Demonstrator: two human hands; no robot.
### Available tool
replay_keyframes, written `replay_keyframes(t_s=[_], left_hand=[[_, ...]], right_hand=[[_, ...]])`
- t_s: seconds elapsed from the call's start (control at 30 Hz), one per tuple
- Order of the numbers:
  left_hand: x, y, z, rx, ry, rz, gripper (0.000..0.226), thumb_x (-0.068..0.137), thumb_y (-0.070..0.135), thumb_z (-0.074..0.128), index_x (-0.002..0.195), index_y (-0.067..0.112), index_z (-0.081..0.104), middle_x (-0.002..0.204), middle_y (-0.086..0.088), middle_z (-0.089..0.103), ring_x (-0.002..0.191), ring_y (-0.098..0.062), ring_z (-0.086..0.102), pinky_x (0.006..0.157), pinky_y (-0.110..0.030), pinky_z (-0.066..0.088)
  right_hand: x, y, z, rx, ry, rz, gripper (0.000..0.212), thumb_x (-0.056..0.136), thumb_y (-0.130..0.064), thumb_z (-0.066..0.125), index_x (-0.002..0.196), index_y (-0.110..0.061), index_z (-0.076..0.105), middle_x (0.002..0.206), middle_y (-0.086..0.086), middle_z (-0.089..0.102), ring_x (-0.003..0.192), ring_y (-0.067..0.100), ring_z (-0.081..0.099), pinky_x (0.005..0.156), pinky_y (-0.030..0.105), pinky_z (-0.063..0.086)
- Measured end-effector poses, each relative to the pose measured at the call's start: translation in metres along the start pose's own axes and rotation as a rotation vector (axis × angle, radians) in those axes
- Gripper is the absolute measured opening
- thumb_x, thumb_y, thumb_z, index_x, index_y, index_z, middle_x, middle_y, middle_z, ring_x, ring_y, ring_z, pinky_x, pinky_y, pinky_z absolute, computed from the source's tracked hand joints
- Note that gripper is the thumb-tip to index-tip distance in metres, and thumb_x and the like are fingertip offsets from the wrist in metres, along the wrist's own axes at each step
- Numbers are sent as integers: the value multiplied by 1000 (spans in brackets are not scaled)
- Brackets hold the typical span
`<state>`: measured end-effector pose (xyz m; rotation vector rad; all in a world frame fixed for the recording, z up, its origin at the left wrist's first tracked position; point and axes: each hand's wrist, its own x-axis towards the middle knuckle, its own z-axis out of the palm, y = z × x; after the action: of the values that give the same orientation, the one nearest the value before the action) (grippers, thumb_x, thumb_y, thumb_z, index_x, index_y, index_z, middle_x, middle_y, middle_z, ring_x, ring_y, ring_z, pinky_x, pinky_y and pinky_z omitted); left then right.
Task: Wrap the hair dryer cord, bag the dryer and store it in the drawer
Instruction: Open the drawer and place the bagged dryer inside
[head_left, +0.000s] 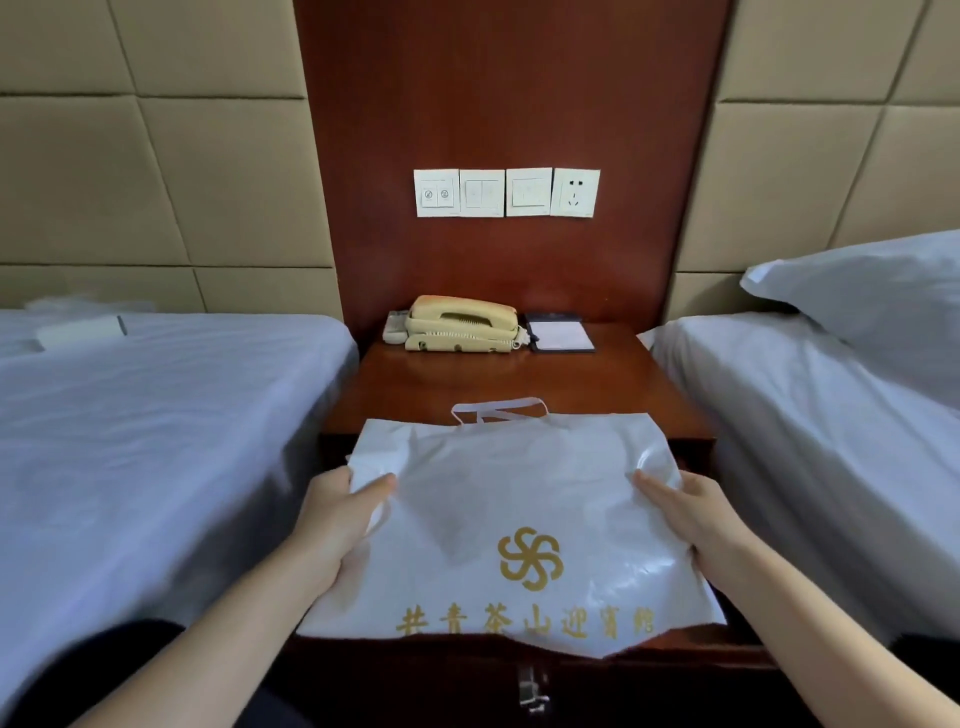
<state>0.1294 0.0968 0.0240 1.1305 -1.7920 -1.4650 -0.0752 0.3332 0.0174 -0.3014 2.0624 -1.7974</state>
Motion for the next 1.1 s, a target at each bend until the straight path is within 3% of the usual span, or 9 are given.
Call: replay_keyframes(t_s=[0.23, 0.33, 0.47, 0.6, 0.7, 0.77, 0.83, 0.9, 1.1], left_hand=[[25, -34, 35, 77, -99, -143, 51, 85, 20, 68, 129, -3, 54, 121, -20, 62, 105, -32, 60, 86, -34, 45], [38, -39, 52, 105, -85, -131, 46, 87, 17, 65, 125, -6, 53, 118, -14, 60, 105, -30, 58, 82, -30, 42], [50, -40, 65, 169, -47, -29, 8, 87, 15, 63, 88, 7, 63, 93, -14, 64, 97, -35, 62, 77, -35, 46], [52, -55, 70, 412, -9, 17, 41, 90, 30, 56, 123, 7, 54, 119, -17, 62, 108, -37, 58, 85, -38, 45], [43, -50, 75, 756, 123, 87, 58, 91, 32, 52, 141, 14, 30, 140, -15, 44, 121, -37, 48, 89, -42, 40], [36, -45, 81, 923, 221, 326, 70, 86, 33, 58, 146, 17, 26, 149, -13, 33, 130, -34, 38, 101, -46, 29], [31, -38, 93, 986, 129, 546, 74, 85, 42, 56, 149, 24, 23, 156, -9, 21, 141, -29, 24, 108, -43, 8], [28, -32, 112, 1011, -55, 654, 71, 88, 55, 39, 151, 31, 16, 161, -3, 7, 147, -21, 8, 111, -39, -6], [34, -54, 140, 927, -197, 548, 91, 65, 73, 7, 148, 37, 23, 162, 4, 1, 149, -16, 1, 116, -44, 5]], right_hand=[[18, 38, -11, -90, 73, 138, 13, 85, -13, 66, 79, -1, 66, 71, 13, 65, 60, 26, 60, 57, 31, 48], [34, 45, -12, -146, 120, 141, 15, 85, -16, 66, 84, -1, 67, 74, 11, 66, 66, 27, 62, 64, 34, 50], [52, 46, -7, -273, 138, 77, 11, 86, -19, 61, 82, -10, 64, 82, 8, 65, 74, 25, 60, 69, 35, 50], [57, 53, -1, -580, 191, 28, 20, 88, -26, 54, 93, -8, 58, 92, 11, 62, 72, 23, 55, 62, 35, 40], [59, 54, 0, -774, 296, -162, 48, 89, -22, 53, 134, -8, 41, 127, 20, 51, 113, 38, 48, 91, 44, 39], [57, 49, 7, -918, 404, -481, 49, 90, -21, 49, 137, -6, 42, 133, 22, 49, 120, 42, 44, 99, 47, 37], [55, 40, 24, -978, 341, -709, 50, 88, -32, 38, 132, -10, 50, 133, 19, 53, 123, 41, 47, 99, 48, 39], [59, 36, 46, -1043, 126, -737, 60, 85, -43, 25, 136, -18, 47, 143, 15, 45, 135, 36, 37, 106, 46, 31], [69, 46, 78, -1094, -123, -634, 78, 74, -59, 6, 146, -36, 23, 158, -7, 16, 147, 20, 3, 115, 36, 11]])
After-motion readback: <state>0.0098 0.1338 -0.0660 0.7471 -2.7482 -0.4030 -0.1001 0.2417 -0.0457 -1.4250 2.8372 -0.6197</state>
